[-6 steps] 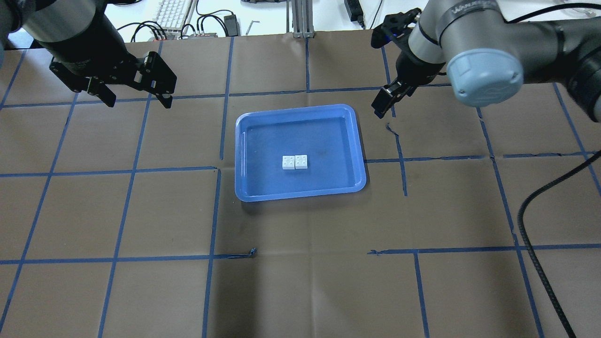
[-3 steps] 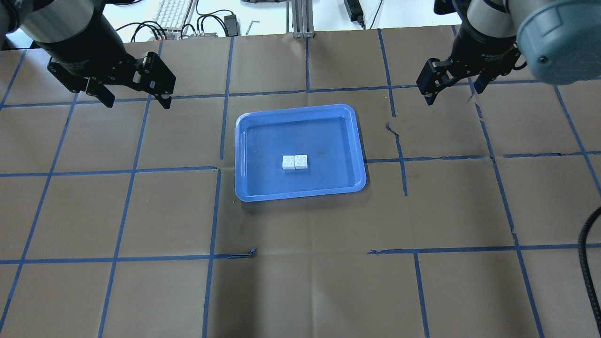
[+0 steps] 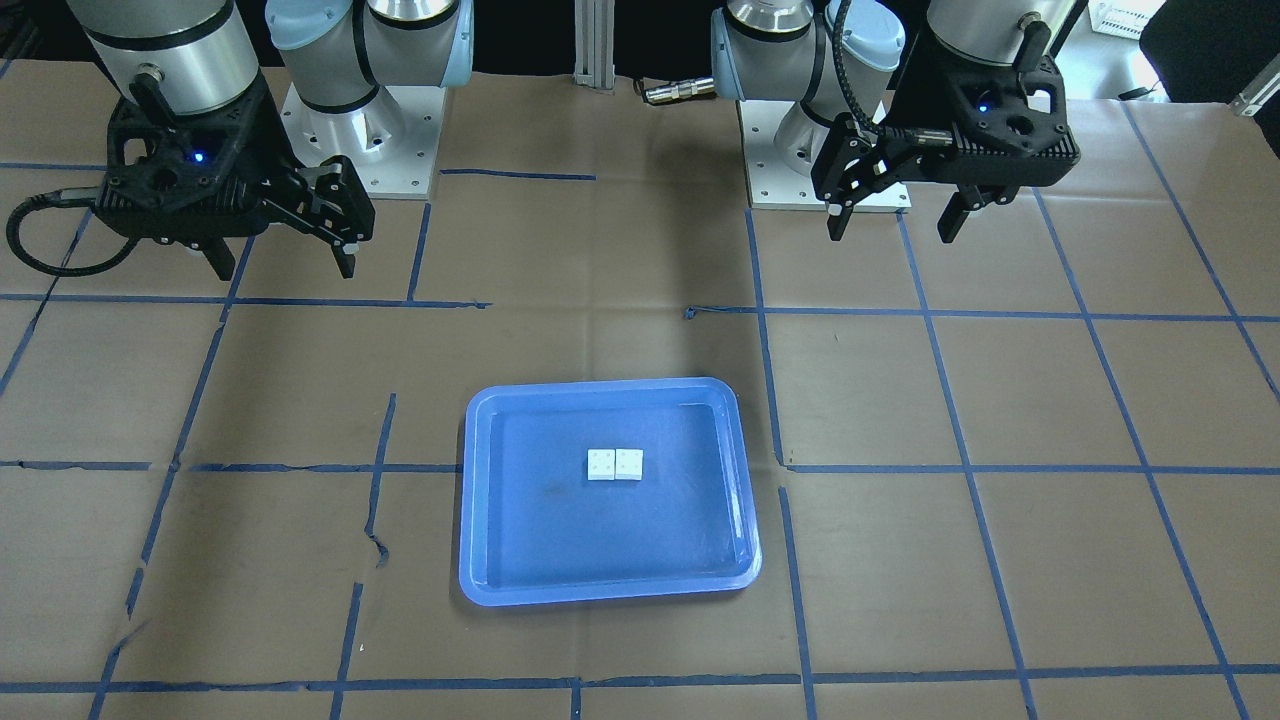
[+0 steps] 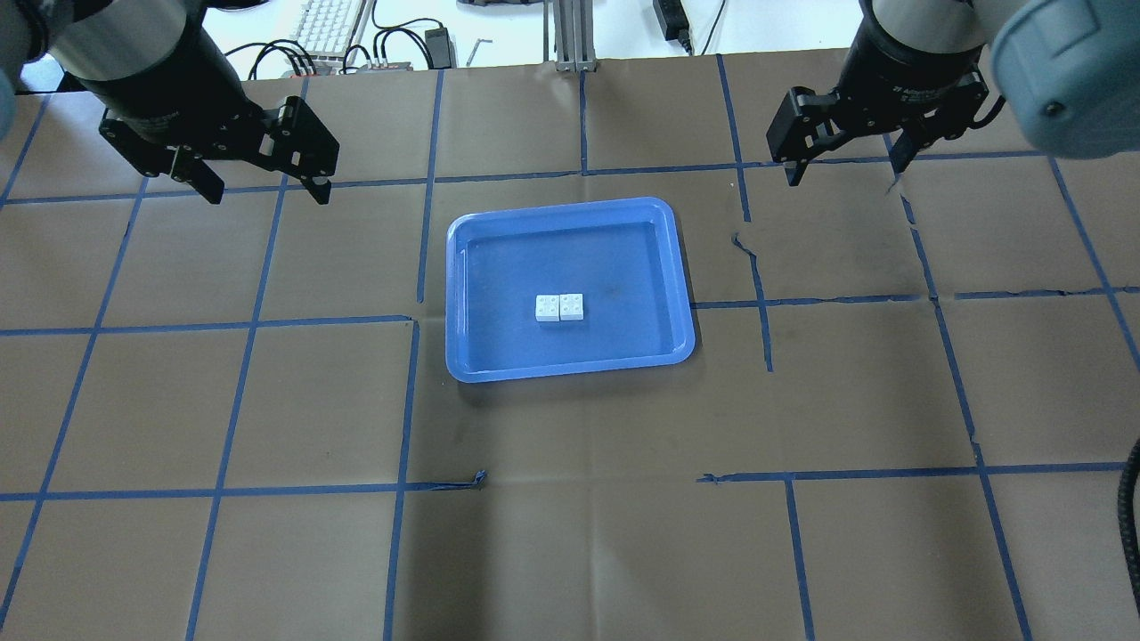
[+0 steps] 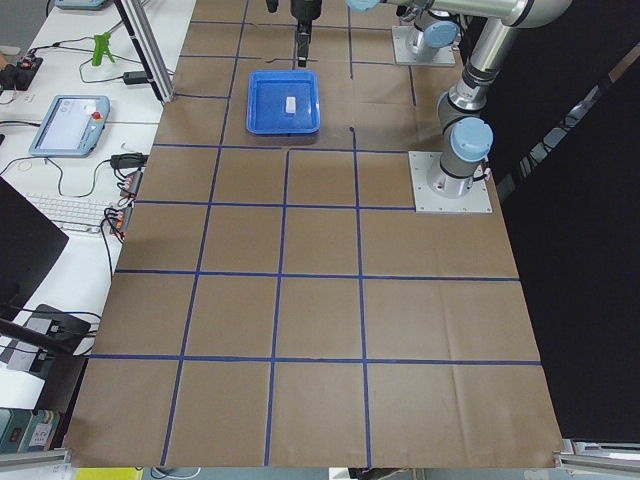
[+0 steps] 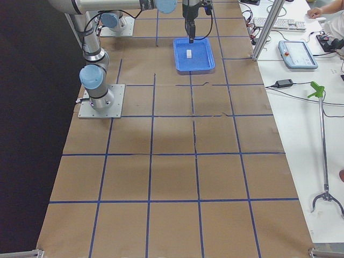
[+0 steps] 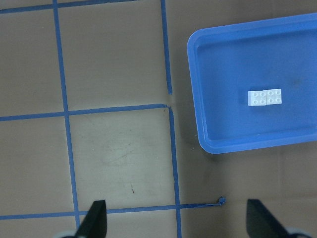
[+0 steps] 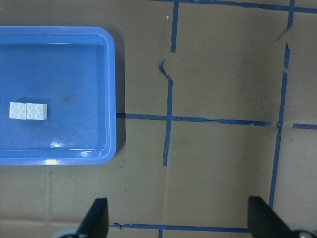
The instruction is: Assemble white blocks and place on blue tray
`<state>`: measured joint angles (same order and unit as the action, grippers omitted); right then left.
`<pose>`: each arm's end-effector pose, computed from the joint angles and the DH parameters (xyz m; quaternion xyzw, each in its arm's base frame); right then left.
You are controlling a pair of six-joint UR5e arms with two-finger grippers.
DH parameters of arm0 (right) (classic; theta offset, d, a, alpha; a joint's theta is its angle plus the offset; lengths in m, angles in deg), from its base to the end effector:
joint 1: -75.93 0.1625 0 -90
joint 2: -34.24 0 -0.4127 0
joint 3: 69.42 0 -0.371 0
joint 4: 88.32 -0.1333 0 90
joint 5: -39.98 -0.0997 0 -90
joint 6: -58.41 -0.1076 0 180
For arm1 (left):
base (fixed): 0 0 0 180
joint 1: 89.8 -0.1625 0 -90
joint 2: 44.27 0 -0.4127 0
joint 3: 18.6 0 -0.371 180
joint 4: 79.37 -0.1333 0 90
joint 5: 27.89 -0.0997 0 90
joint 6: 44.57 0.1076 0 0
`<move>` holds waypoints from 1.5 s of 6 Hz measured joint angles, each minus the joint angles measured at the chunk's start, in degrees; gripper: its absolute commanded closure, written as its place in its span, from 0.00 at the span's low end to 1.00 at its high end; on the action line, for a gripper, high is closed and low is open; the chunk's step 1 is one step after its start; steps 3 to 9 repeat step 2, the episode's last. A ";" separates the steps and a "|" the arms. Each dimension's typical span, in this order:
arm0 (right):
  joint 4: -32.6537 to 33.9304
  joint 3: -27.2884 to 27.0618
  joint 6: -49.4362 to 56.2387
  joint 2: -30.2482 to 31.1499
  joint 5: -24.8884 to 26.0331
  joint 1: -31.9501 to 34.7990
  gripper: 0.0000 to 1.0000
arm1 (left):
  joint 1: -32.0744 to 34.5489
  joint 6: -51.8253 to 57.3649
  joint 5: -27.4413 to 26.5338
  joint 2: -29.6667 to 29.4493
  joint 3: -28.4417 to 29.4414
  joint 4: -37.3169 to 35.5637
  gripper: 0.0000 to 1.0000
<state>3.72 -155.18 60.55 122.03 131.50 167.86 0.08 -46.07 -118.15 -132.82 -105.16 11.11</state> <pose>0.1470 -0.4891 0.4878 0.0350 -0.9987 0.0355 0.0133 -0.1318 -0.4672 0.5071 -0.0142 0.9992 -0.0385 0.0018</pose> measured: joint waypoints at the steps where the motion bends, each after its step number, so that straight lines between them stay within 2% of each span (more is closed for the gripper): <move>1: -0.79 0.74 0.07 -0.45 -0.02 -0.02 0.00 | 0.26 -1.25 0.06 -0.46 0.00 -0.52 0.01; 9: -1.07 0.78 0.15 -0.57 -0.02 -0.15 0.00 | 0.32 -0.71 0.08 -0.63 0.01 -0.68 0.01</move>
